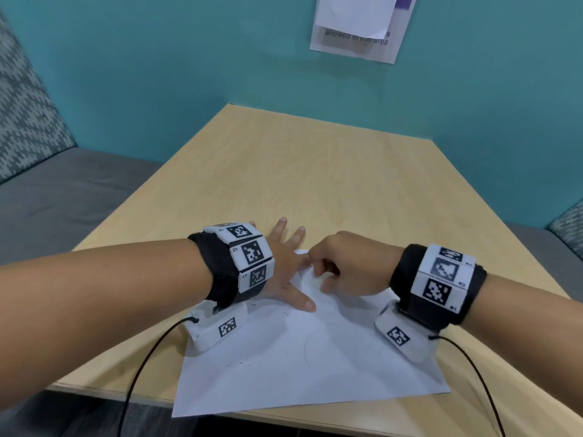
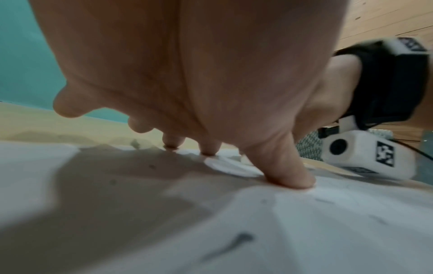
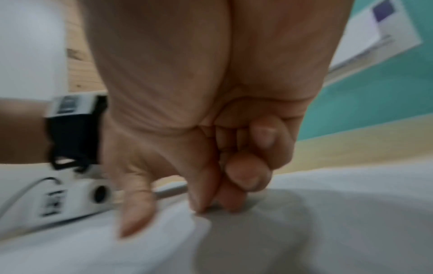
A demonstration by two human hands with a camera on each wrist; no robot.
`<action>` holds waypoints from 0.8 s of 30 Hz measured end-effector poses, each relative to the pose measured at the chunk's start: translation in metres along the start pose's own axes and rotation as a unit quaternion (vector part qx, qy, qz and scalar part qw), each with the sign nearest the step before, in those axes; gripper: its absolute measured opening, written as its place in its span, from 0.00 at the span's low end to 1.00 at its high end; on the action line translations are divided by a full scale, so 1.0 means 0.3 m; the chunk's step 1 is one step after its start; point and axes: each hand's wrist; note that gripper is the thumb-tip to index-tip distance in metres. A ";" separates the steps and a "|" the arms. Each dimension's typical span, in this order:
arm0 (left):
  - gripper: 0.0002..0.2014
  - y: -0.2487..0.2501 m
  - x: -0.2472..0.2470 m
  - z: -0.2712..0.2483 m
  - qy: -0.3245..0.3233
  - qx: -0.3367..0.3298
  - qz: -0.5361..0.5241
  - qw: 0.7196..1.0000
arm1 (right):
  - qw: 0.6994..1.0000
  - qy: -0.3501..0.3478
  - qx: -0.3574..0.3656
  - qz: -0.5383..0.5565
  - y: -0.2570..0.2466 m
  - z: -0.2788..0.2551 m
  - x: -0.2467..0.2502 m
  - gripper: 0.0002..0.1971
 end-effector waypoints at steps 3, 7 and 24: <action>0.53 -0.004 -0.010 0.007 0.007 0.011 0.016 1.000 | 0.997 0.045 -0.056 -0.001 0.062 0.012 0.036 0.04; 0.51 -0.005 0.000 0.000 -0.006 0.002 0.006 1.000 | 1.000 0.017 -0.006 0.015 0.011 -0.006 -0.007 0.04; 0.47 -0.002 0.011 -0.006 -0.021 0.002 0.010 1.000 | 1.000 0.000 0.010 0.019 -0.027 0.004 -0.005 0.05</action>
Point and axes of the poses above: each hand's wrist, its own z-axis towards the middle knuckle, its own x-axis out of the back of the hand, y = z × x, and after that the axes turned 6 degrees about -y, right-handed
